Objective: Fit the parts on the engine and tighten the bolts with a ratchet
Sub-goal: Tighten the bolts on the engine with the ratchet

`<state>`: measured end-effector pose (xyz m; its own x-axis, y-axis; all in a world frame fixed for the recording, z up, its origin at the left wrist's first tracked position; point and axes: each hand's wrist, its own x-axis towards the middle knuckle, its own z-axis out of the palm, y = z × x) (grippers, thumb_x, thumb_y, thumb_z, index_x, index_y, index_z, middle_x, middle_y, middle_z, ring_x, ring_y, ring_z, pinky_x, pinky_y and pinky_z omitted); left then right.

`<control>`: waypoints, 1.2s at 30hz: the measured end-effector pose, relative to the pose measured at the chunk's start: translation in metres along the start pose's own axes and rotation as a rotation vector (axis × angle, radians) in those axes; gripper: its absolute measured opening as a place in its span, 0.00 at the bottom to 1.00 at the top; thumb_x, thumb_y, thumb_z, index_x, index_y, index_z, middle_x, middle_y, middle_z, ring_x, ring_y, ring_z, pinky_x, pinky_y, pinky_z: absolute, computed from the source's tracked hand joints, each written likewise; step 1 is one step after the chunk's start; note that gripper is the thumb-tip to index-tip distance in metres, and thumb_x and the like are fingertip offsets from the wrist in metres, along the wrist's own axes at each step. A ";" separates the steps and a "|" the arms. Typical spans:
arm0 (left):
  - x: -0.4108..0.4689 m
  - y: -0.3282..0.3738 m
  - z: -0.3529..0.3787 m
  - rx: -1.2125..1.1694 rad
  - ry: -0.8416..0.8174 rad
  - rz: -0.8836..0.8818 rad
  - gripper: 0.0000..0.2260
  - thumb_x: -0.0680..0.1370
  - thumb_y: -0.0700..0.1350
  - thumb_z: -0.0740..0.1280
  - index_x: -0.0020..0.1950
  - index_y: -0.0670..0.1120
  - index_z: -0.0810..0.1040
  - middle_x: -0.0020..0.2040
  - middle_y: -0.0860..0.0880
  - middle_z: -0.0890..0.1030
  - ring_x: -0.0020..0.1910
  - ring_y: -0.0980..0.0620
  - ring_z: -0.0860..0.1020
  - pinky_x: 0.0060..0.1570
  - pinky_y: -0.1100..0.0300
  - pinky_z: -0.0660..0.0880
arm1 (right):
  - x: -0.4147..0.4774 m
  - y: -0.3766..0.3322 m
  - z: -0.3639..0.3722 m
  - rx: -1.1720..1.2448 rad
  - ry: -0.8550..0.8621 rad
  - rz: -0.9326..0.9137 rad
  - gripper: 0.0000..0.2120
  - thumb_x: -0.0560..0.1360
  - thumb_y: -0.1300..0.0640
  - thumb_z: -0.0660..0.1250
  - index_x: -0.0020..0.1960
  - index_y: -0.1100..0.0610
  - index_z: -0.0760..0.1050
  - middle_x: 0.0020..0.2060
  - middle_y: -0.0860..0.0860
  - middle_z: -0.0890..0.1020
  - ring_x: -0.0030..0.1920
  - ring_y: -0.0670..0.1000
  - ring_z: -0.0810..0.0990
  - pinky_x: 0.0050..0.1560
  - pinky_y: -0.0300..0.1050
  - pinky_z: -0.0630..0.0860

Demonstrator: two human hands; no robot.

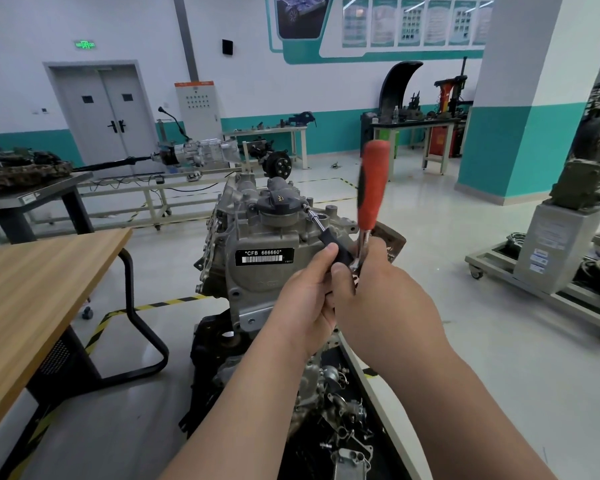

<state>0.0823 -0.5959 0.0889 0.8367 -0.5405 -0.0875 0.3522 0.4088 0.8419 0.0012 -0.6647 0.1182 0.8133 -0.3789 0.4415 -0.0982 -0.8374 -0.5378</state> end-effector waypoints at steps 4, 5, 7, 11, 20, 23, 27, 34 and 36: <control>0.001 -0.002 -0.002 0.016 -0.012 0.007 0.22 0.67 0.55 0.70 0.57 0.45 0.80 0.56 0.41 0.68 0.56 0.46 0.61 0.57 0.53 0.59 | -0.003 0.001 0.000 -0.022 0.042 -0.045 0.09 0.80 0.45 0.54 0.48 0.44 0.53 0.31 0.41 0.67 0.28 0.38 0.63 0.27 0.39 0.57; 0.002 -0.003 -0.003 0.025 -0.004 0.008 0.22 0.67 0.55 0.70 0.56 0.45 0.80 0.55 0.41 0.68 0.55 0.46 0.60 0.56 0.53 0.59 | -0.003 0.003 0.001 -0.011 0.045 -0.053 0.09 0.80 0.45 0.54 0.48 0.43 0.53 0.32 0.40 0.67 0.29 0.38 0.63 0.27 0.39 0.57; 0.001 -0.004 -0.003 0.032 0.002 0.014 0.18 0.67 0.56 0.71 0.51 0.46 0.83 0.52 0.42 0.68 0.52 0.46 0.61 0.52 0.55 0.62 | -0.002 0.007 0.003 0.061 0.040 -0.063 0.08 0.79 0.44 0.56 0.49 0.40 0.56 0.32 0.40 0.70 0.30 0.38 0.66 0.28 0.39 0.60; 0.000 -0.004 -0.001 0.010 -0.021 0.048 0.19 0.67 0.57 0.70 0.49 0.46 0.86 0.50 0.43 0.69 0.50 0.46 0.62 0.50 0.56 0.65 | 0.003 0.008 0.007 0.492 -0.058 0.082 0.05 0.79 0.46 0.58 0.54 0.44 0.67 0.36 0.43 0.80 0.37 0.43 0.78 0.36 0.44 0.72; -0.001 -0.005 -0.005 0.107 -0.105 0.029 0.16 0.69 0.57 0.66 0.36 0.45 0.79 0.23 0.52 0.76 0.17 0.57 0.72 0.17 0.69 0.65 | 0.004 0.003 0.002 1.786 -0.338 0.630 0.16 0.83 0.48 0.54 0.55 0.60 0.73 0.28 0.50 0.71 0.21 0.47 0.63 0.23 0.40 0.67; 0.002 -0.008 -0.005 0.091 -0.111 -0.004 0.23 0.67 0.58 0.69 0.52 0.42 0.78 0.29 0.52 0.80 0.23 0.57 0.77 0.27 0.68 0.75 | 0.003 0.004 -0.001 2.026 -0.366 0.753 0.16 0.82 0.47 0.54 0.56 0.58 0.72 0.28 0.49 0.70 0.20 0.46 0.64 0.21 0.36 0.66; 0.003 -0.008 -0.005 0.060 -0.066 -0.041 0.21 0.62 0.59 0.71 0.45 0.45 0.80 0.23 0.53 0.76 0.19 0.57 0.74 0.19 0.68 0.70 | -0.003 0.000 0.004 2.019 -0.404 0.799 0.11 0.81 0.48 0.57 0.53 0.55 0.73 0.29 0.49 0.70 0.20 0.45 0.64 0.21 0.36 0.65; 0.001 -0.007 0.003 0.097 0.053 -0.088 0.15 0.70 0.61 0.69 0.39 0.49 0.81 0.20 0.54 0.68 0.14 0.58 0.65 0.14 0.73 0.57 | -0.003 0.001 0.005 1.737 -0.346 0.771 0.16 0.82 0.48 0.56 0.59 0.58 0.73 0.28 0.50 0.67 0.22 0.47 0.62 0.21 0.39 0.65; -0.002 -0.006 0.006 0.136 0.065 -0.114 0.17 0.75 0.62 0.65 0.36 0.49 0.78 0.20 0.54 0.68 0.14 0.57 0.64 0.16 0.73 0.57 | -0.003 0.004 0.005 1.620 -0.329 0.724 0.15 0.82 0.48 0.56 0.55 0.59 0.74 0.28 0.50 0.67 0.22 0.48 0.62 0.23 0.41 0.64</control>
<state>0.0758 -0.6021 0.0874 0.8213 -0.5276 -0.2170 0.3903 0.2422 0.8883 0.0011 -0.6649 0.1106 0.9564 -0.2011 -0.2116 -0.0138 0.6928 -0.7210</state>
